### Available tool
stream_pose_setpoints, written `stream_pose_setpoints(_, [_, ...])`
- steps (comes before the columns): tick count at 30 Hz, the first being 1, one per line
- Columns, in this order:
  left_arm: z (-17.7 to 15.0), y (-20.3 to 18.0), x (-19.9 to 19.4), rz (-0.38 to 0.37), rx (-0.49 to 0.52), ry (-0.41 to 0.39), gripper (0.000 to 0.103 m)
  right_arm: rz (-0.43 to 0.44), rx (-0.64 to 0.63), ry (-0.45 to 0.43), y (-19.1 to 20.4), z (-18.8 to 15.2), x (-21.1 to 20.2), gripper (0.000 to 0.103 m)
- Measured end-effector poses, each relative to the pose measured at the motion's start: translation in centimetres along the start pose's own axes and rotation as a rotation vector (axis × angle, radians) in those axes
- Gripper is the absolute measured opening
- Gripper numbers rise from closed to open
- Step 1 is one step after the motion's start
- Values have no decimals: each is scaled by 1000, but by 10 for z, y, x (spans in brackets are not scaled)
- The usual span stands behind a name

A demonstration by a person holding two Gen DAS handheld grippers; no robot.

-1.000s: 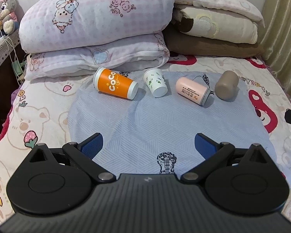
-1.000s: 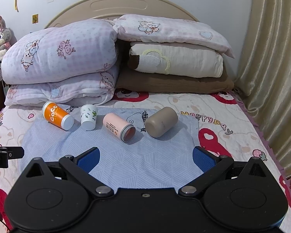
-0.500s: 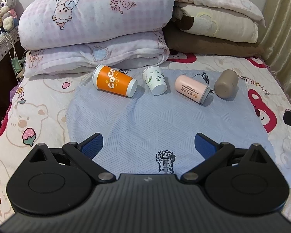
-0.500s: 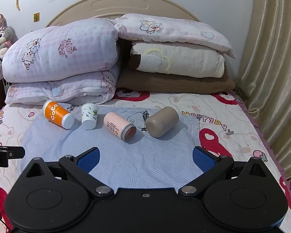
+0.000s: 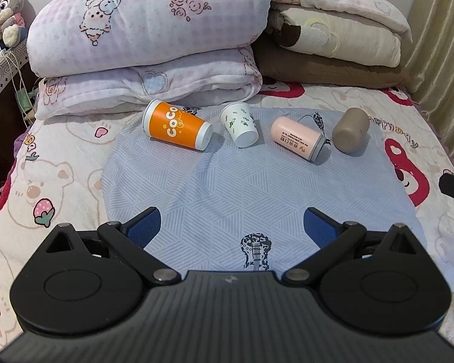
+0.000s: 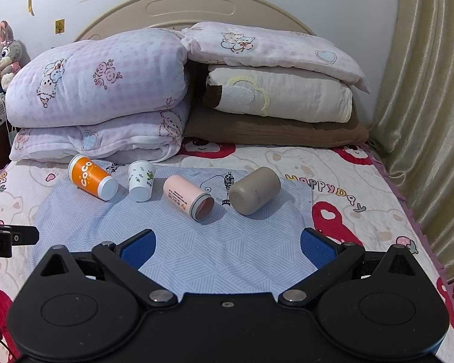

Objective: Flip cup upright
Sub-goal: 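Move the right tool to the pink cup and close it around the cup body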

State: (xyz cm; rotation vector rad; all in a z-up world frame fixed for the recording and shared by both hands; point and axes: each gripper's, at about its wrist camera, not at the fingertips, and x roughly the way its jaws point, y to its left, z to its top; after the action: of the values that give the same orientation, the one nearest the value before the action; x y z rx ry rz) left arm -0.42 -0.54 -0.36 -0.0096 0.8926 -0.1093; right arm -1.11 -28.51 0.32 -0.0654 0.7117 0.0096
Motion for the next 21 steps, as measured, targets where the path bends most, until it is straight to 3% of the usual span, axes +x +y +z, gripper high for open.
stream_pose_setpoints(5, [2,0,3,-5,-5,22,102,12,-11,7,0,-1,2,103])
stream_pose_setpoints(11, [15,-1,-4,-23,-15,-1,102,128,-27,-16,-3,4,1,103])
stream_pose_setpoints(14, [31,-2,0,-67,16,-30,102,256,-69,-91,-7,14,-1,103])
stream_pose_setpoints(17, [37,6,16,-143,-7,-76,102,474,-118,-188,-17,20,8,103])
stream_pose_setpoints(19, [38,9,30,-145,-15,-83,102,597,-112,-174,-25,23,22,103])
stream_pose_setpoints(21, [42,10,48,-120,4,-90,102,622,-85,-153,-30,25,41,103])
